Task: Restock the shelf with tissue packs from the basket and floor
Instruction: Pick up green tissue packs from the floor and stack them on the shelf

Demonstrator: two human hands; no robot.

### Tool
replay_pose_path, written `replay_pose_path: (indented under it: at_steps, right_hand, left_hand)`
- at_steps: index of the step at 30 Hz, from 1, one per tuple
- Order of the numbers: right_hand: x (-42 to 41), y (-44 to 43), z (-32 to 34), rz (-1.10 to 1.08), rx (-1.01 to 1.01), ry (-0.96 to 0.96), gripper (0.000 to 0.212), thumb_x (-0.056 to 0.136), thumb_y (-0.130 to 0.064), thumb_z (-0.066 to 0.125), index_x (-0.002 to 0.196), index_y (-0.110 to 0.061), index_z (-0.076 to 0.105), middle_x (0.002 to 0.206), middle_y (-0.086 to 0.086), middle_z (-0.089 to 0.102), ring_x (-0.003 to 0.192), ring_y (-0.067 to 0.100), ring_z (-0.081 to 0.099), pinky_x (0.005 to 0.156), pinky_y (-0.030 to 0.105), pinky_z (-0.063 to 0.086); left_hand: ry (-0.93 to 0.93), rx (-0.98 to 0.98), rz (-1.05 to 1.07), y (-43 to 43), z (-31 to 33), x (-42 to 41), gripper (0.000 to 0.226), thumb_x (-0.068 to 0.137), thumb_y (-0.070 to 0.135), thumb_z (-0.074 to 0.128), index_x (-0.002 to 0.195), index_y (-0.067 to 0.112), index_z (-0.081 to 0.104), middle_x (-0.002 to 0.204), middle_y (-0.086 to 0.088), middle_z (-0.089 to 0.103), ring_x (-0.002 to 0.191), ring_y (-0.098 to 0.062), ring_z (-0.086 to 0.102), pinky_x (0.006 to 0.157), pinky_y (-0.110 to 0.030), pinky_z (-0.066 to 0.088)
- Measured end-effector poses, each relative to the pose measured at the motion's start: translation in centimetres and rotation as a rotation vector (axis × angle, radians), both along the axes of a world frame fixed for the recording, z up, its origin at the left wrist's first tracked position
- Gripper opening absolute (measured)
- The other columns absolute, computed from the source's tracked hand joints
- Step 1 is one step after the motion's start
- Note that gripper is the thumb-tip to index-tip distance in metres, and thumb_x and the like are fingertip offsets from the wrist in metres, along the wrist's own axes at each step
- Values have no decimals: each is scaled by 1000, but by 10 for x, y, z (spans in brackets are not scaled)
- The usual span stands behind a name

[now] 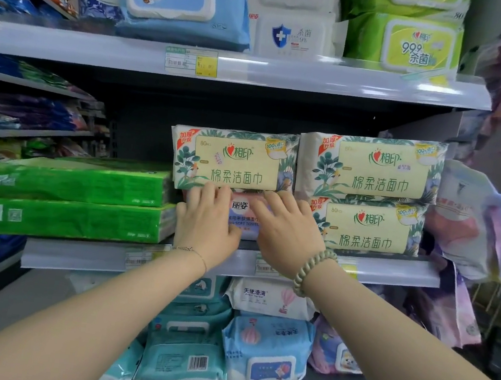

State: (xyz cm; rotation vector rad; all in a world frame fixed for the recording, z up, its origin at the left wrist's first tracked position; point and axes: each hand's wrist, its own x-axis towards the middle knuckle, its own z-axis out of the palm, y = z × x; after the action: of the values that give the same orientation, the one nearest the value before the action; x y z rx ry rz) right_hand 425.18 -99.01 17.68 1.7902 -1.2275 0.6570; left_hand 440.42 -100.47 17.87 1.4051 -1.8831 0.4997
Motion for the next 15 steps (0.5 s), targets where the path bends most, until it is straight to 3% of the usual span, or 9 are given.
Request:
replay_pose_path:
  at_steps: [6, 15]
  right_hand:
    - [-12, 15, 7, 30, 30, 6, 31, 63, -12, 69, 92, -13, 59, 93, 5, 59, 86, 30, 56, 71, 42, 48]
    - [-53, 56, 9, -52, -53, -54, 27, 62, -15, 71, 86, -12, 60, 86, 6, 61, 83, 30, 58, 66, 37, 43]
  left_hand:
    - [-133, 21, -62, 10, 4, -7, 37, 86, 35, 50, 119, 20, 42, 113, 2, 48, 109, -22, 44, 79, -36, 34]
    - [-205, 6, -309, 35, 8, -52, 25, 87, 31, 51, 108, 17, 45, 103, 0, 48, 102, -25, 50, 70, -33, 35]
